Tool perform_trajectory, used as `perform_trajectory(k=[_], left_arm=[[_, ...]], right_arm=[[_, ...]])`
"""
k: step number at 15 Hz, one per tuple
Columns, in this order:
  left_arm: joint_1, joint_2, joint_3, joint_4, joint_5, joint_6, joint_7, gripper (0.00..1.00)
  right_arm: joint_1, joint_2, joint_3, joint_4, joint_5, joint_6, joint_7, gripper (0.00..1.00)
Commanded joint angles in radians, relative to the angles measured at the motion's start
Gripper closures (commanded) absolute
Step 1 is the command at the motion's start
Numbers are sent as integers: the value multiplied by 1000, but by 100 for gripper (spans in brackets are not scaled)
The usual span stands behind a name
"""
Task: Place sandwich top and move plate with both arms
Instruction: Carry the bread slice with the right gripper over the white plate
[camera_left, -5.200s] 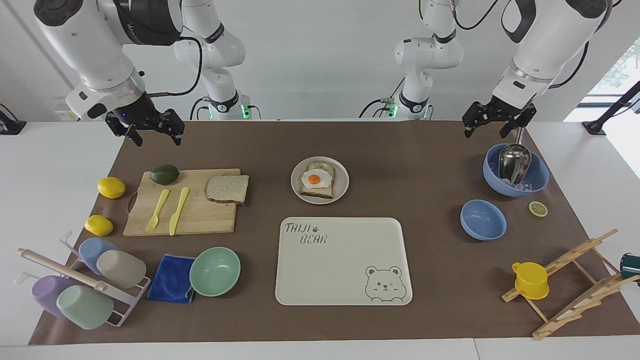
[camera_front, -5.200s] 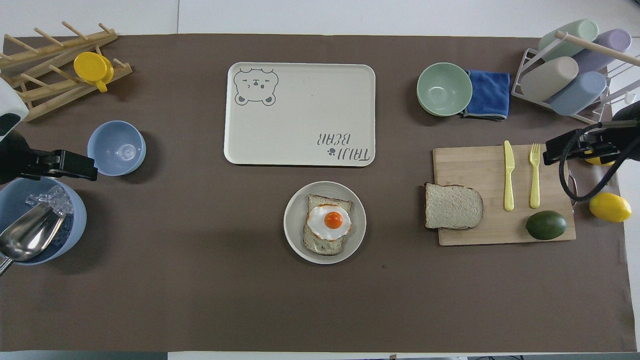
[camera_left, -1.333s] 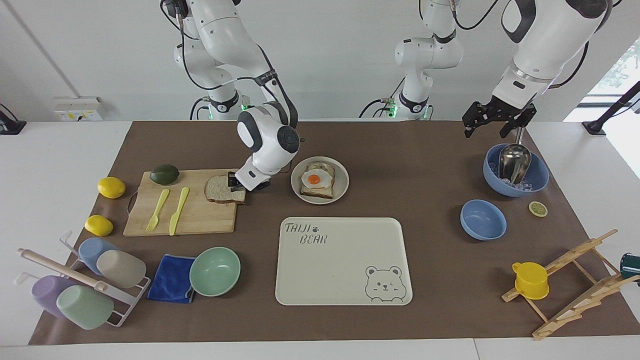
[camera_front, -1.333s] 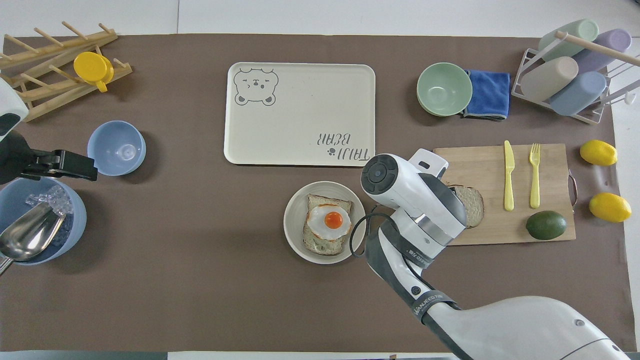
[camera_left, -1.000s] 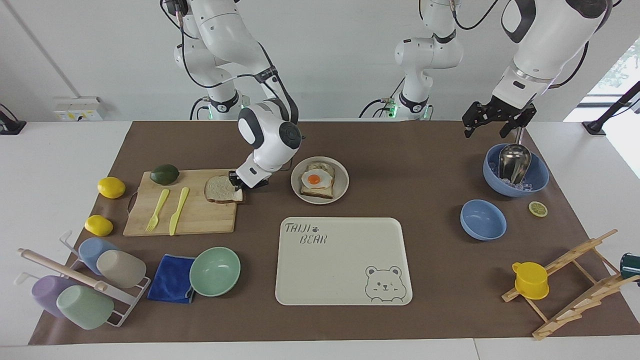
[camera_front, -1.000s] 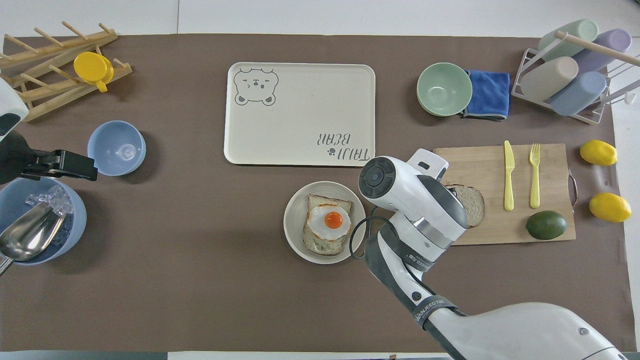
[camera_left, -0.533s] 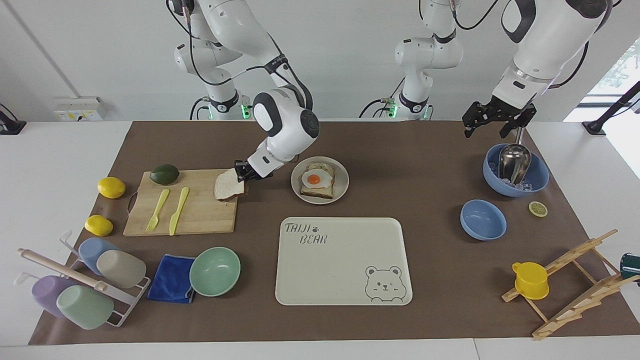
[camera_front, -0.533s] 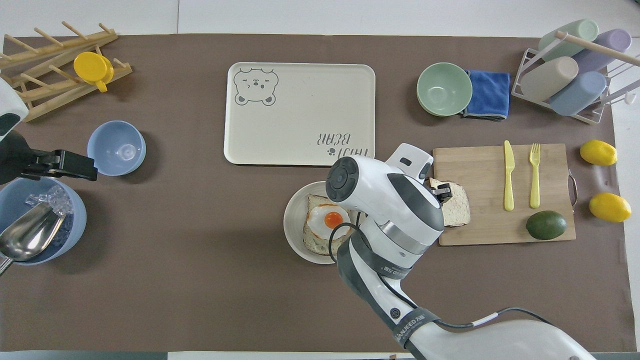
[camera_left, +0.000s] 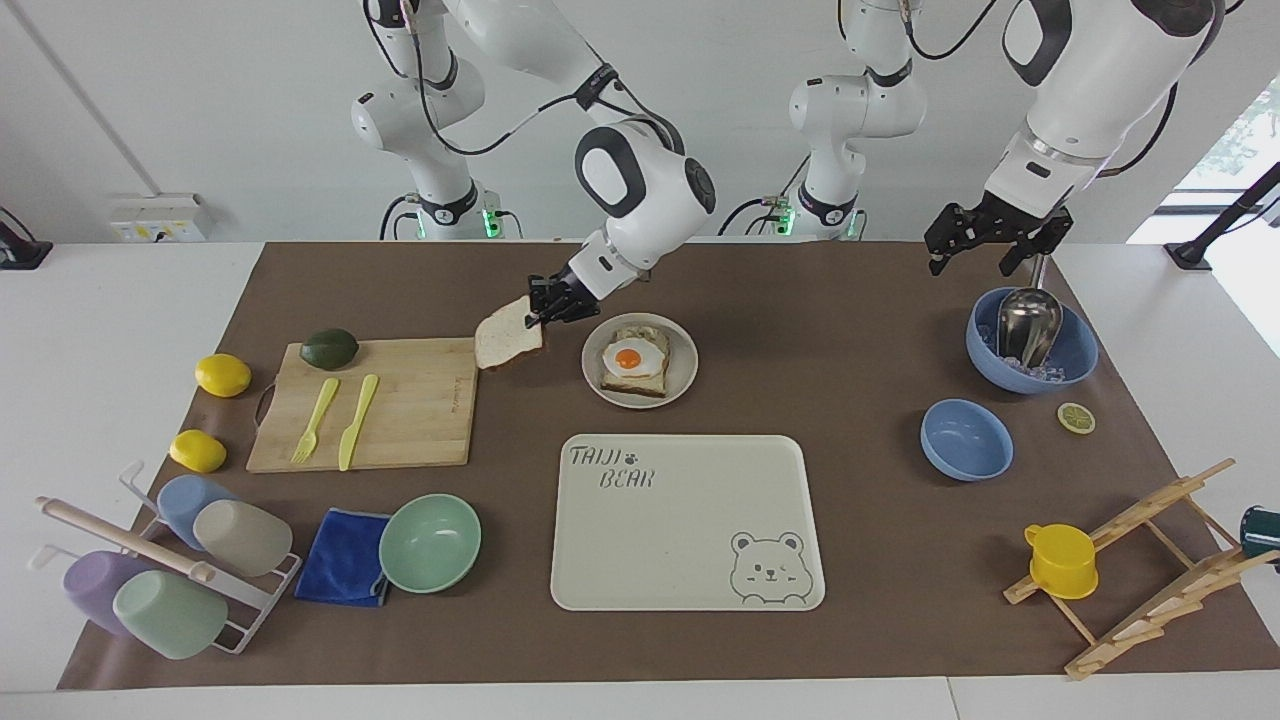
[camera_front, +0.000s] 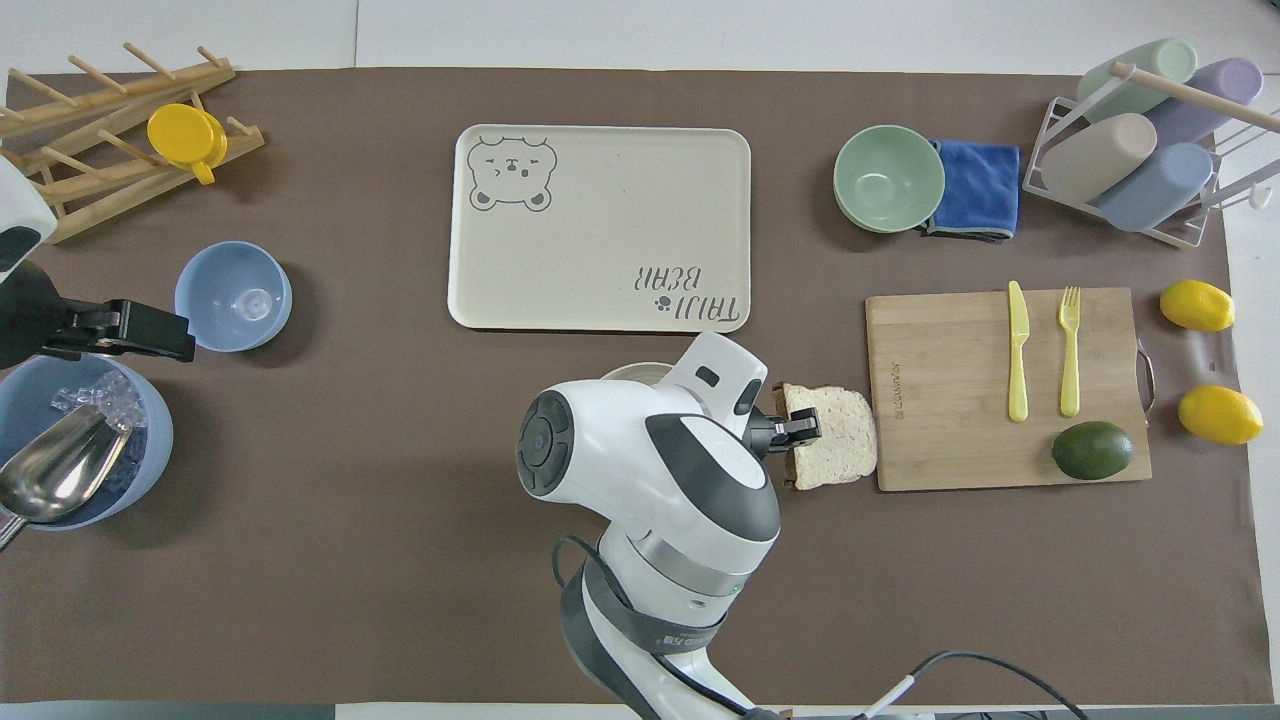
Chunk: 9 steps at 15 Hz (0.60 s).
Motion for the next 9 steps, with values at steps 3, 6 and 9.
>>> perform_trajectory(k=[3,6,9], left_arm=[[8,-7,-5,6,19,-21,7,0],[8,-7,-5,6,19,-22,7,0],[8,-7,-5,6,19,-21,7,0]], right_arm=[[-13,61,3,156,158,34,18,100],[-16,85,11,203,211,82,18,100],[-15,90,14,202,268,138,18,100]])
